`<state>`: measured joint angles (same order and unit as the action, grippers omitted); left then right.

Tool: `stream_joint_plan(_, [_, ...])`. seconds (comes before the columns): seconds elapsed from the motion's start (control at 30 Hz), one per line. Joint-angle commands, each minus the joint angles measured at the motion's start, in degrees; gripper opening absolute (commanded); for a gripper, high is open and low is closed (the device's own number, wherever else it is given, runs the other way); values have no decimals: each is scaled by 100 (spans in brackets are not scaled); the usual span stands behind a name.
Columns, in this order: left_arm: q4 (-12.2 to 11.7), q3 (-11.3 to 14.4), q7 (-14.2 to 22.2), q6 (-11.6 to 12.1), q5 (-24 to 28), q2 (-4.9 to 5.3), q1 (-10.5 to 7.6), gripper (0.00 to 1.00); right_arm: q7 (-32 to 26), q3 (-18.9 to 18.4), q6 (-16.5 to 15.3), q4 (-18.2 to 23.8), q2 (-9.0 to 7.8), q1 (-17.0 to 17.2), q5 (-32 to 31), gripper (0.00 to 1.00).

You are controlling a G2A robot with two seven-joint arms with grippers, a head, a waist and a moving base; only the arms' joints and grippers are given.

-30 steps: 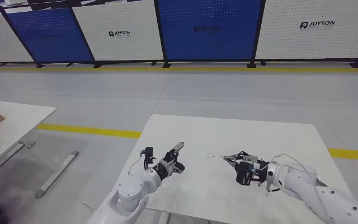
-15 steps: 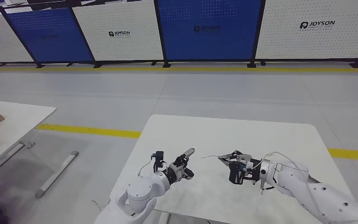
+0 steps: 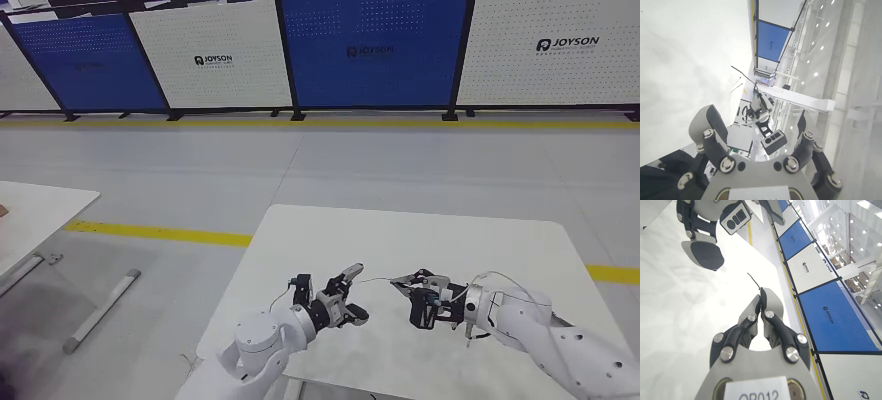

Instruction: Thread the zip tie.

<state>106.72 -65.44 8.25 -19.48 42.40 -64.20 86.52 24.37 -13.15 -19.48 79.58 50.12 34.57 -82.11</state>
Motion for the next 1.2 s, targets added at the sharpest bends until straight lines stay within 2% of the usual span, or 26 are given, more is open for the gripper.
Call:
stream_joint_plan(0.0, [-194, 179, -122, 0, 152, 7, -221, 100, 0, 0, 0, 0, 0, 0, 0, 0])
stream_joint_plan(0.3, [-187, 196, -97, 25, 147, 6, -200, 100, -79, -11, 0, 41, 8, 47, -38, 0])
stream_joint_plan(0.4, [-151, 178, -128, 0, 367, -3, -143, 100, -297, 0, 0, 149, 46, 50, -212, 0])
stream_joint_plan(0.47, [-184, 195, -249, 0, 552, -10, -179, 100, -415, 31, 0, 204, 77, 29, -307, 0])
stream_joint_plan(0.6, [-259, 305, -902, 0, 836, -60, -386, 100, -436, 43, 0, 216, 121, 8, -351, 0])
stream_joint_plan(0.9, [-278, 328, -916, 46, 811, -67, -382, 100, -436, 43, 0, 216, 121, 8, -351, 0])
stream_joint_plan(1.07, [-430, 514, -1359, 0, 784, -136, -529, 100, -436, 43, 0, 216, 121, 8, -351, 0])
stream_joint_plan(1.17, [-465, 610, -1407, 0, 705, -156, -604, 100, -436, 43, 0, 216, 121, 8, -351, 0])
